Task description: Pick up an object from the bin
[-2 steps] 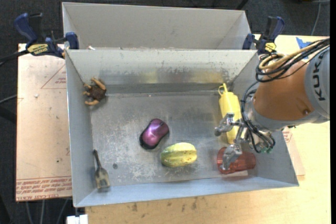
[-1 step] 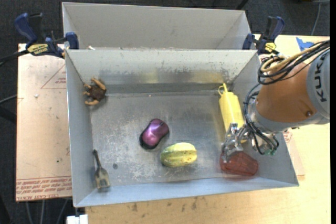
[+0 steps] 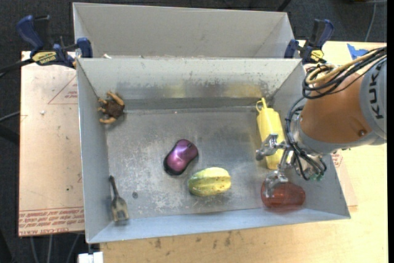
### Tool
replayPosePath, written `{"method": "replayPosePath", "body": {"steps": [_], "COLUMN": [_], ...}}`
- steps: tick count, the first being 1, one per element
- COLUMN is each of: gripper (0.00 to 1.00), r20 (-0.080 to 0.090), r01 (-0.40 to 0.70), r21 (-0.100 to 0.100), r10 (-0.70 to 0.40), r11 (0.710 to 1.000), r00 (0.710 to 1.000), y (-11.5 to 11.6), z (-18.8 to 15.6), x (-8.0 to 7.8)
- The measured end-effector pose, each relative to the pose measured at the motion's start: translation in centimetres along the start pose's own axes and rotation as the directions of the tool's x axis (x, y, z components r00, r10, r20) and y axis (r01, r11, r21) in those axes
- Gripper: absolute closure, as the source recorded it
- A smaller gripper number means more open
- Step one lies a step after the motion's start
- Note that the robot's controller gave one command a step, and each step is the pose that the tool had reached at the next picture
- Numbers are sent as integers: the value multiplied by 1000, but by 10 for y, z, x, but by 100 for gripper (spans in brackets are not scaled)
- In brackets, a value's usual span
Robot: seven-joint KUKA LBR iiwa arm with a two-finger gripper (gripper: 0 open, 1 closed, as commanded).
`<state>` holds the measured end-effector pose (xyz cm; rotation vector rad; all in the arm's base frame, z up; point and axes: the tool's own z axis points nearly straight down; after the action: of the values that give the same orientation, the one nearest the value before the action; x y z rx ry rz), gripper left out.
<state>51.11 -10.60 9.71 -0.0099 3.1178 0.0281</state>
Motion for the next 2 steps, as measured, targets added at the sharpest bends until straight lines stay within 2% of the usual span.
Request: {"method": "replayPosePath", "body": {"steps": [1, 2], "gripper": [100, 0], "r20": [-7, 0], "r01": [0, 0], "r21": [1, 0], "r10": [0, 0], "r11": [1000, 1000], "r00": [1000, 1000], "y": [-1, 0], "z": [1, 0], "x": [2, 0]}}
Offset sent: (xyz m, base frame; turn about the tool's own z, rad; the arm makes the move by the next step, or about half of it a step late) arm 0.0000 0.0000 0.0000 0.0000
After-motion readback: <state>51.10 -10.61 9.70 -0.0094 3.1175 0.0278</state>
